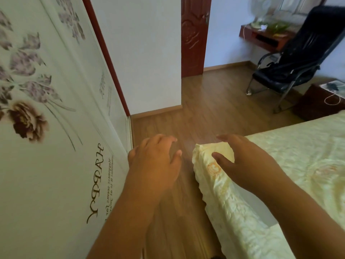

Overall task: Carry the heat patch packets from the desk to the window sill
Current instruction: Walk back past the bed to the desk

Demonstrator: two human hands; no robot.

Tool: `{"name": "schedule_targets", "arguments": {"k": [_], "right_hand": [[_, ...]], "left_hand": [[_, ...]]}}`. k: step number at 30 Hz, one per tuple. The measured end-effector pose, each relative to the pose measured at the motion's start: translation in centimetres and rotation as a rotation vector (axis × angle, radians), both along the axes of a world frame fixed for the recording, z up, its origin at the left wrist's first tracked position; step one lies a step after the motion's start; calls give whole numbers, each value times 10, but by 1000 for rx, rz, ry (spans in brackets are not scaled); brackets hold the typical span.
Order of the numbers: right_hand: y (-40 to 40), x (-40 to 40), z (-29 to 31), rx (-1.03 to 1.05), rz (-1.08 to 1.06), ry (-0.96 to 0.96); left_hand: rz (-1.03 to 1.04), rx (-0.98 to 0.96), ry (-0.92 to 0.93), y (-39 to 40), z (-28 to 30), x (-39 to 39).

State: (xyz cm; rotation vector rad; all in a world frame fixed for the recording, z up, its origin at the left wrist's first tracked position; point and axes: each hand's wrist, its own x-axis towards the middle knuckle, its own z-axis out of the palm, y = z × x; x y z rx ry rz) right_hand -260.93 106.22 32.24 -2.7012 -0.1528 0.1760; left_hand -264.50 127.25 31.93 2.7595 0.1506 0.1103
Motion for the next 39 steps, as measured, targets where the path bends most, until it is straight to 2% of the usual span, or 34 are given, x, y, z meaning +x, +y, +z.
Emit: {"name": "schedule_targets", "arguments": {"k": [10, 17, 23, 31, 39], "right_hand": [[45, 111, -10, 38, 109, -27], [72, 237, -3, 81, 191, -48], [86, 334, 2, 60, 276, -68], [91, 421, 1, 48, 257, -64], [117, 502, -7, -23, 133, -20]], "left_hand": [[93, 86, 80, 44, -7, 90], [172, 146, 52, 61, 7, 196], [217, 106, 52, 63, 8, 281], [217, 89, 75, 72, 3, 368], [159, 83, 113, 106, -11, 469]]}}
